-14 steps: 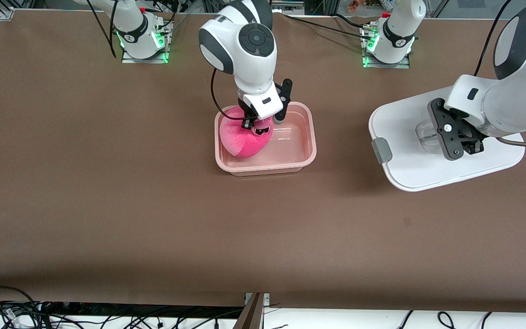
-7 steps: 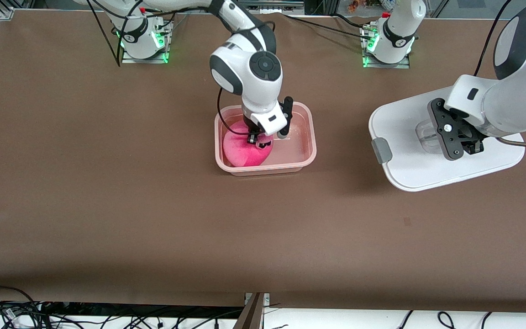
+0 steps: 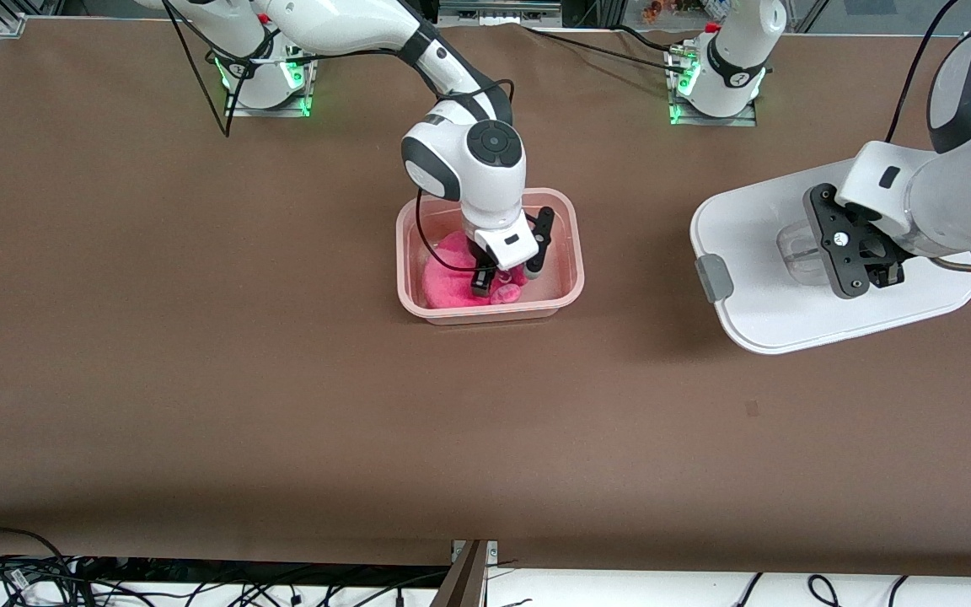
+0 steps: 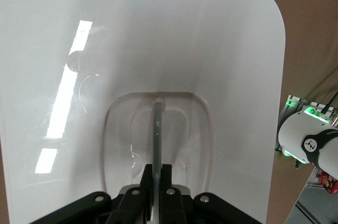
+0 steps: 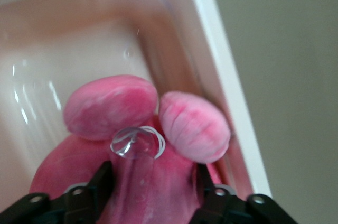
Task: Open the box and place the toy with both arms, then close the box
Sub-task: 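Lower the pink plush into the box and open the right gripper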
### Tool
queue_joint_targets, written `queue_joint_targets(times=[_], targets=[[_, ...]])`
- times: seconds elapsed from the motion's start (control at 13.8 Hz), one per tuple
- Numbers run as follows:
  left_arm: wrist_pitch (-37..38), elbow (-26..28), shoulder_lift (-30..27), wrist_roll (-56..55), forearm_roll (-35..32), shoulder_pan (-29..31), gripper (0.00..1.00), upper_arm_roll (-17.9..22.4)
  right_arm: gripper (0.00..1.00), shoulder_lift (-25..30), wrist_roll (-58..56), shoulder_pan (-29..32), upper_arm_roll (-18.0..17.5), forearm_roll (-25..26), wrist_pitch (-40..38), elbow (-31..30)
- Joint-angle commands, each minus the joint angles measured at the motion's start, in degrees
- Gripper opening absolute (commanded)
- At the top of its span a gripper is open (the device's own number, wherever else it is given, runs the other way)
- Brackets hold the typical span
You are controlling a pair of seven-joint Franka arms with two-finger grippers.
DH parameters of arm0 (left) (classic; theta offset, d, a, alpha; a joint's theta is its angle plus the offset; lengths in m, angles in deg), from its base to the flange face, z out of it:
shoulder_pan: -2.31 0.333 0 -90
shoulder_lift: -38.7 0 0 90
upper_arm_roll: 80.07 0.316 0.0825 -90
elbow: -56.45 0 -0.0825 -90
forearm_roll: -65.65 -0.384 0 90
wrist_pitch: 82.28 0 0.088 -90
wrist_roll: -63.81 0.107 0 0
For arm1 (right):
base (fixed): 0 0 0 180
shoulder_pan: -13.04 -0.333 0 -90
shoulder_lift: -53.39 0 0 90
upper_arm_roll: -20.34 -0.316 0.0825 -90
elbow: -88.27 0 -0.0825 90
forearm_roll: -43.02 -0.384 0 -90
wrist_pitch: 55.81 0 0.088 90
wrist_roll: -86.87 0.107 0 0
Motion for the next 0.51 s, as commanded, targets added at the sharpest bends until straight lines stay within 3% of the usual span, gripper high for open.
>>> queue_joint_targets(times=[0.0,0.22,0.43], targets=[[-0.5,0.4,-0.5,1.5,-1.4,0.3,0.0,-0.4,1.0,-1.4,6.5,-0.5,-0.1,0.8,3.6,1.9],[-0.5,0.3,-0.5,1.5,-1.3,0.3,0.0,-0.6,1.0,1.4,8.4,-0.1,-0.1,-0.9,2.2,1.9],[-0.2,0.3,-0.6,1.5,0.5,0.3,0.0,-0.8,1.0,9.7,8.4,0.9,1.5,-7.2,-12.0,2.0]])
